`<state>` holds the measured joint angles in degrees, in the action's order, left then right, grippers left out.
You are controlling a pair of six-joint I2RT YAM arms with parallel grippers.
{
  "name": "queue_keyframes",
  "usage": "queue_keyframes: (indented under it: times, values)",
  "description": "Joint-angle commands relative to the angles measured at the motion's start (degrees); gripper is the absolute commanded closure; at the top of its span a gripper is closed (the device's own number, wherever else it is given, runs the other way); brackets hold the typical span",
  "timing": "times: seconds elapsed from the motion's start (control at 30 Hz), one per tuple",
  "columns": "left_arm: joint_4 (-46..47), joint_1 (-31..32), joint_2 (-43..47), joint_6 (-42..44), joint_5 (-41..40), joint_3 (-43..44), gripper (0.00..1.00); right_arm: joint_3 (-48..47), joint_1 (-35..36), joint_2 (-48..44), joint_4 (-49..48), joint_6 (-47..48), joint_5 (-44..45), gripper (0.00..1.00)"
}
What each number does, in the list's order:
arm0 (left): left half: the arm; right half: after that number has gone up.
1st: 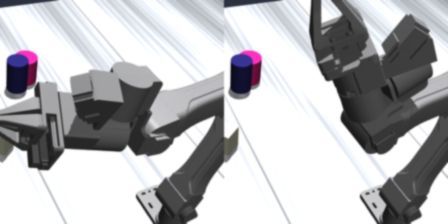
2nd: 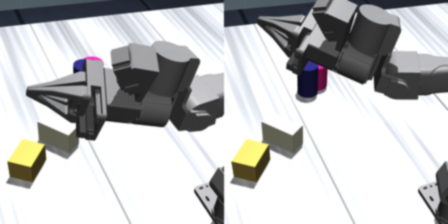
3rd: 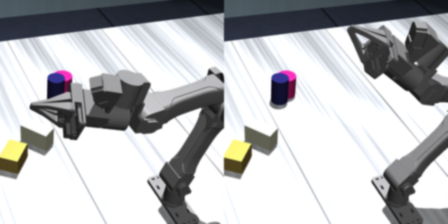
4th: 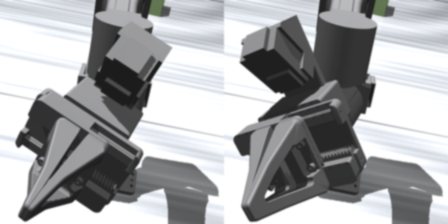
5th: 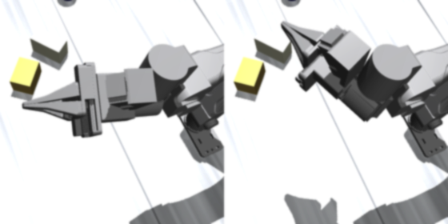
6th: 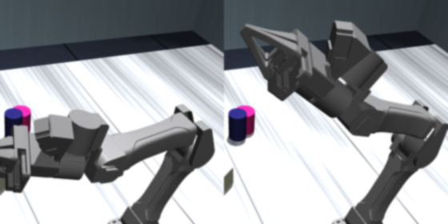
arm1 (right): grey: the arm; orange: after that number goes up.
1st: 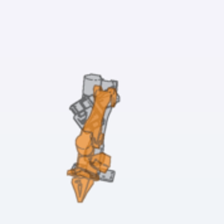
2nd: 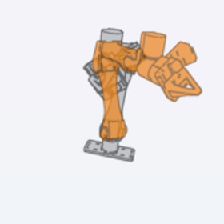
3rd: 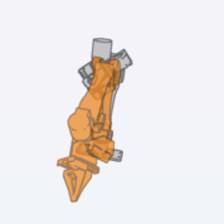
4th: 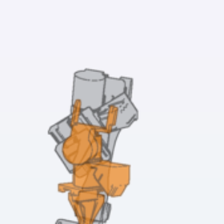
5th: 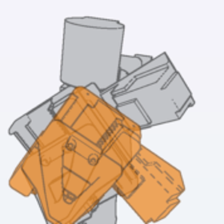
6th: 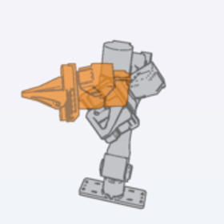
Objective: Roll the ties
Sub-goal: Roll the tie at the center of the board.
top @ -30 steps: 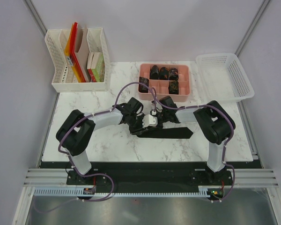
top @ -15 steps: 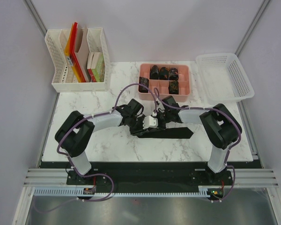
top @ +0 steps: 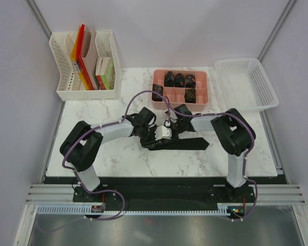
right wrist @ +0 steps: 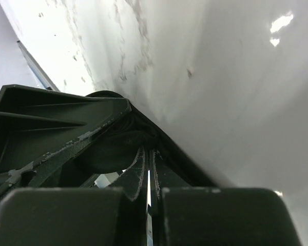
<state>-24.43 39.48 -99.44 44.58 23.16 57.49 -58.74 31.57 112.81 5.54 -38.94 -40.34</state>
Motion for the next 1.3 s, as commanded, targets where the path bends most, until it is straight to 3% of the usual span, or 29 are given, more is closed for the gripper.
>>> queue_keyframes:
  times: [0.0, 0.17, 0.53, 0.9, 1.27]
  values:
    - [-1.50, -1.07, -1.11, -0.37, -1.88, 1.74, 0.55, -0.93, -0.55, 6.98, -1.13, 5.36, 12.21, 1.00]
    - [-1.77, -2.74, -2.08, -1.34, -2.77, 3.59, 0.59, -3.31, -1.07, 6.81, -2.11, 6.42, 12.12, 1.00]
    - [-1.68, -2.92, -1.63, -1.33, -0.39, 2.36, 0.62, -2.26, -0.81, -6.02, 0.43, -2.36, 5.53, 1.00]
    - [-1.68, -3.01, -1.90, -1.07, -0.92, 2.19, 0.63, 3.72, -0.37, -3.22, 1.40, -2.20, 7.37, 1.00]
    - [-7.65, -3.71, 5.13, 1.83, 6.02, 3.32, 0.44, 0.64, -0.72, 4.69, -0.44, 1.41, 12.12, 1.00]
